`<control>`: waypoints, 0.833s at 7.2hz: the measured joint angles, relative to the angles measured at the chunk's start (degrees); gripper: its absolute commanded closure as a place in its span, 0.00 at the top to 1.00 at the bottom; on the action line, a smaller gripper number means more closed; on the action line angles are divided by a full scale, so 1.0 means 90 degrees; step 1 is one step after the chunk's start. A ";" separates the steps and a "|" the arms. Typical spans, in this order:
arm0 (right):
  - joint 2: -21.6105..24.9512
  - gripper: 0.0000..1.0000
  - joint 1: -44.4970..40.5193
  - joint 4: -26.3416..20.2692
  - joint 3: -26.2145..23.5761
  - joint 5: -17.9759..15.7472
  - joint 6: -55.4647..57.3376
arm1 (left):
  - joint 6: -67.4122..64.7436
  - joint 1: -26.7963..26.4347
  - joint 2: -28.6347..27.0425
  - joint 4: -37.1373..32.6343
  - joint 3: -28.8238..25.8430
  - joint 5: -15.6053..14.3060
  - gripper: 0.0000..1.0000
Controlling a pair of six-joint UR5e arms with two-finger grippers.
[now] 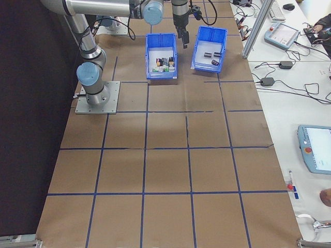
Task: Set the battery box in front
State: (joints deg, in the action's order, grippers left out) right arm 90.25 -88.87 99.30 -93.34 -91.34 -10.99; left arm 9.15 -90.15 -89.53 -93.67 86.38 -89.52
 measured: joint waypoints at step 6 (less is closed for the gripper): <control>-0.0320 1.00 -0.0058 -0.0873 0.0526 0.0015 0.1245 | -0.0049 -0.0003 0.0024 0.0007 0.0026 -0.0034 1.00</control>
State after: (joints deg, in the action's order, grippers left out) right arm 87.37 -89.39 91.45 -88.60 -91.21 0.22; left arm 8.71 -90.18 -89.31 -93.61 86.62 -89.83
